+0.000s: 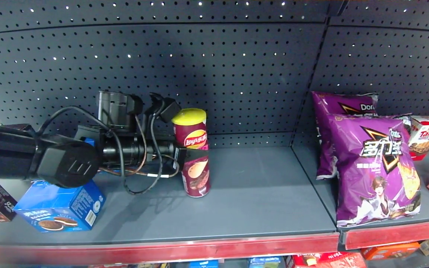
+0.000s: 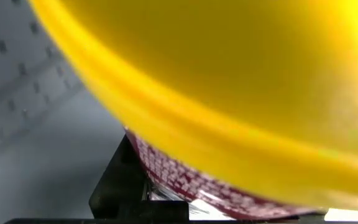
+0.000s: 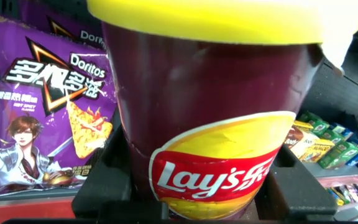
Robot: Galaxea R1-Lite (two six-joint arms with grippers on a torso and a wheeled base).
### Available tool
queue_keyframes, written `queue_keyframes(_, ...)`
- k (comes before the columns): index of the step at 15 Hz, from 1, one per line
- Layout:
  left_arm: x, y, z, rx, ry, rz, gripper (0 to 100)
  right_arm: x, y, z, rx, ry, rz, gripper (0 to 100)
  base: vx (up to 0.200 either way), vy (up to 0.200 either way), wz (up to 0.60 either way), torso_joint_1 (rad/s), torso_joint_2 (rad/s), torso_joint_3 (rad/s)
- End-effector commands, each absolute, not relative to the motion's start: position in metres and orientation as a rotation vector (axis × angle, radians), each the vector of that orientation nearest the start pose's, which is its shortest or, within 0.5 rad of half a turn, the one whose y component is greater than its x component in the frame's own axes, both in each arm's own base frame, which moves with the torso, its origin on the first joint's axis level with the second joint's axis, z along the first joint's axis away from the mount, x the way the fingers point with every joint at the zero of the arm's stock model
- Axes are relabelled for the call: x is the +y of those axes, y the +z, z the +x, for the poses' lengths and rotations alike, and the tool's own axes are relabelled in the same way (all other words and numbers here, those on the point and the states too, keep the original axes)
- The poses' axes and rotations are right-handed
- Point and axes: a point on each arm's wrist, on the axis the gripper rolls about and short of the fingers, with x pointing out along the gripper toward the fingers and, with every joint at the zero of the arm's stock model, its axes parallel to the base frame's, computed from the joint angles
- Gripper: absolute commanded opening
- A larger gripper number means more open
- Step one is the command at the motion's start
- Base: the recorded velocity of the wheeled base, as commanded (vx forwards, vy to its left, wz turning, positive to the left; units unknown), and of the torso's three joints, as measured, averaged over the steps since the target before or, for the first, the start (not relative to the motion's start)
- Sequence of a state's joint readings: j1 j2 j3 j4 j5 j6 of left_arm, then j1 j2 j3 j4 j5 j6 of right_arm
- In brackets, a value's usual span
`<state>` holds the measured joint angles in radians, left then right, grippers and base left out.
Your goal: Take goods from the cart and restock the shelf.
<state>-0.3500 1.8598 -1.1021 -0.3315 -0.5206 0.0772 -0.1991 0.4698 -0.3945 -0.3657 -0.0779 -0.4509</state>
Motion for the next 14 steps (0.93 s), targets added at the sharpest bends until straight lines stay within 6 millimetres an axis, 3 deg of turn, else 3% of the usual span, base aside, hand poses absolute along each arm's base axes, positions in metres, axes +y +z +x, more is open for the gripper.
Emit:
queue_keyframes(1, -0.126, 0.195, 0.294, 0.382, -0.893, 0.039, 0, -0.004, 0.228, 0.009, -0.23, -0.335, -0.463, 0, 0.0, 0.0, 0.0, 0.0, 0.0, 0.0)
queue_keyframes(7, -0.136, 0.209, 0.259, 0.349, -0.93, 0.059, 0, -0.003, 0.228, 0.006, -0.243, -0.334, -0.462, 0, 0.0, 0.0, 0.0, 0.0, 0.0, 0.0)
queue_keyframes(14, -0.134, 0.205, 0.245, 0.377, -0.932, 0.044, 0, -0.002, 0.225, 0.002, -0.253, -0.341, -0.458, 0, 0.0, 0.0, 0.0, 0.0, 0.0, 0.0)
